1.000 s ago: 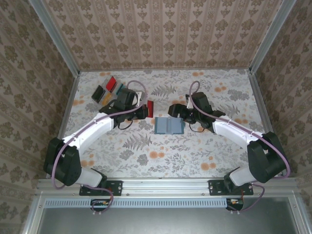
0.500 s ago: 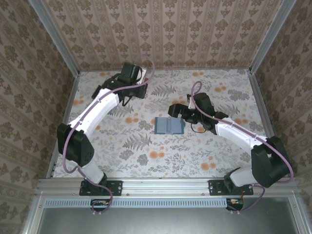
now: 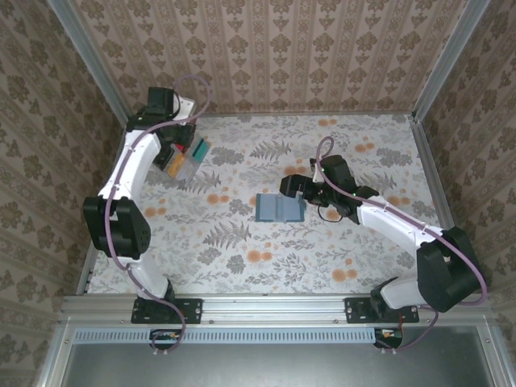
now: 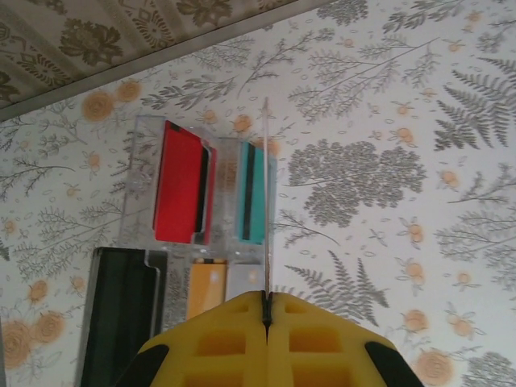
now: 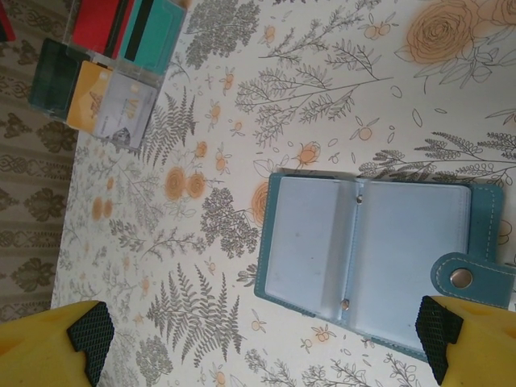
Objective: Take the credit cards out of the card holder
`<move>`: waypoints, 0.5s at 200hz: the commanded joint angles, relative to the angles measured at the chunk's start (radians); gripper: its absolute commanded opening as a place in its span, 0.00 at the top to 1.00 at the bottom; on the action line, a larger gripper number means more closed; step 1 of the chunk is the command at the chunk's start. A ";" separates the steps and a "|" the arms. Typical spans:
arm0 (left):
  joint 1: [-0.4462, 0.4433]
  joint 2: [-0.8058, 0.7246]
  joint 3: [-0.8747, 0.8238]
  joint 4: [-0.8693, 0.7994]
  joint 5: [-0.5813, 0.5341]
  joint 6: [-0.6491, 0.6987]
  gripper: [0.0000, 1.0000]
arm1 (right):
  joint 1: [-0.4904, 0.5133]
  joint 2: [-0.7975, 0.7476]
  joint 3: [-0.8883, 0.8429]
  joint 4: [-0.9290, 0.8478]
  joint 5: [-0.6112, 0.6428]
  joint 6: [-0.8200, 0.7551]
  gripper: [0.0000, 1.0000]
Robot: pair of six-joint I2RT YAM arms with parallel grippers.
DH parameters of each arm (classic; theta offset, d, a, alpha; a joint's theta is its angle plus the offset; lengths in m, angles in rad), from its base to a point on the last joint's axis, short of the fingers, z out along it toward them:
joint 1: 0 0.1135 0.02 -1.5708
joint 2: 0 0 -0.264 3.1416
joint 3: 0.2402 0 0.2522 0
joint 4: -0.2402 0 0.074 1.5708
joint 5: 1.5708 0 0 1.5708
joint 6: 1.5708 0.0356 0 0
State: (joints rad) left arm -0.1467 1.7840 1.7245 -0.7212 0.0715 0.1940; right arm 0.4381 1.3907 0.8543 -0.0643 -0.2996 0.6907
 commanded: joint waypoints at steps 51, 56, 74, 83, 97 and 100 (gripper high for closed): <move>0.089 0.211 0.167 -0.085 -0.019 0.177 1.00 | -0.004 0.059 0.047 -0.073 -0.001 0.012 0.00; 0.090 0.226 0.181 -0.088 -0.031 0.181 1.00 | -0.004 0.063 0.052 -0.078 0.000 0.012 0.00; 0.095 0.269 0.220 -0.091 -0.041 0.194 1.00 | -0.002 0.070 0.065 -0.092 0.002 0.019 0.00; 0.097 0.287 0.232 -0.090 -0.040 0.202 1.00 | 0.000 0.072 0.068 -0.097 0.005 0.021 0.00; 0.096 0.310 0.260 -0.100 -0.045 0.209 1.00 | 0.013 0.074 0.072 -0.097 0.021 0.021 0.00; 0.096 0.313 0.264 -0.101 -0.044 0.213 1.00 | 0.015 0.074 0.074 -0.098 0.023 0.021 0.00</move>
State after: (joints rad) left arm -0.0570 2.0686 1.9251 -0.7830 0.0452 0.3553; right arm 0.4397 1.4487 0.8913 -0.1249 -0.2989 0.7025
